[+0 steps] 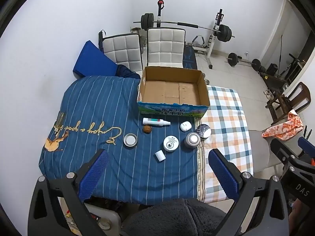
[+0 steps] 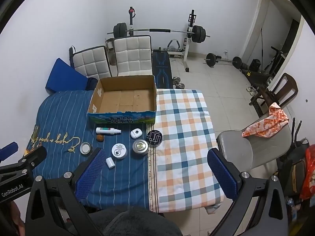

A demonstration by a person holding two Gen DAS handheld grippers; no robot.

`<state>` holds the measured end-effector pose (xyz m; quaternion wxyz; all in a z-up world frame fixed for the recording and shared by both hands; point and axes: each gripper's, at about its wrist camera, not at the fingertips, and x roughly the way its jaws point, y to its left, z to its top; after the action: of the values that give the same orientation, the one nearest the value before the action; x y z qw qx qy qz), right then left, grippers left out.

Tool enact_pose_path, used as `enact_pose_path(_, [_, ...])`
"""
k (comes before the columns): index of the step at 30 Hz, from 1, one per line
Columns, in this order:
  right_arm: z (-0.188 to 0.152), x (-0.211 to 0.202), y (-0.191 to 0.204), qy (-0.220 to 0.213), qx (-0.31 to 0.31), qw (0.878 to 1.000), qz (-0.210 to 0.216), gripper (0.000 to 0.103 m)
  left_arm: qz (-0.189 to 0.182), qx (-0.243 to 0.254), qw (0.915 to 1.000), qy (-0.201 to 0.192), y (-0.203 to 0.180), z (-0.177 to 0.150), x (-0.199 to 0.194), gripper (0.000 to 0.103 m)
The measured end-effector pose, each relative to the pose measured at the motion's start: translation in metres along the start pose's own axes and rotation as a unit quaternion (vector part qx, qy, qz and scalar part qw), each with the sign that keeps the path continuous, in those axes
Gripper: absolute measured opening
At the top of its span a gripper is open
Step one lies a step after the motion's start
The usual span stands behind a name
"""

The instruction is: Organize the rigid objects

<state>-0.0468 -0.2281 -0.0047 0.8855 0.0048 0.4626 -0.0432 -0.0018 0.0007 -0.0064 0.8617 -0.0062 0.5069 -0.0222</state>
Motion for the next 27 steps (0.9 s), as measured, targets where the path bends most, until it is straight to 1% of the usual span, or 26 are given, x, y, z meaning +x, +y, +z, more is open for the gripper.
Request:
enact_pose_path(5, [-0.001,0.005,0.001,0.0,0.0,1.0,-0.001,0.103,0.001,0.0,1.0,0.0,-0.002,0.001,-0.001,0.103])
enact_pose_path(12, [0.0,0.0,-0.002,-0.002,0.001,1.0,0.0,0.103,0.002,0.002,1.0,0.001,-0.001,0.003,-0.001,0.103])
enact_pose_path(22, [0.002,-0.002,-0.003,-0.004,0.004,1.0,0.0,0.103,0.005,0.004,0.9999,-0.01,-0.003,0.001,-0.007,0.103])
enact_pose_path(23, [0.002,-0.005,0.002,-0.005,0.005,1.0,0.0,0.103,0.005,0.003,0.9999,-0.009,-0.003,0.002,-0.007,0.103])
enact_pose_path(27, [0.005,-0.008,0.003,-0.005,0.005,1.0,-0.001,0.103,0.005,0.004,0.9999,-0.011,-0.004,0.002,-0.008,0.103])
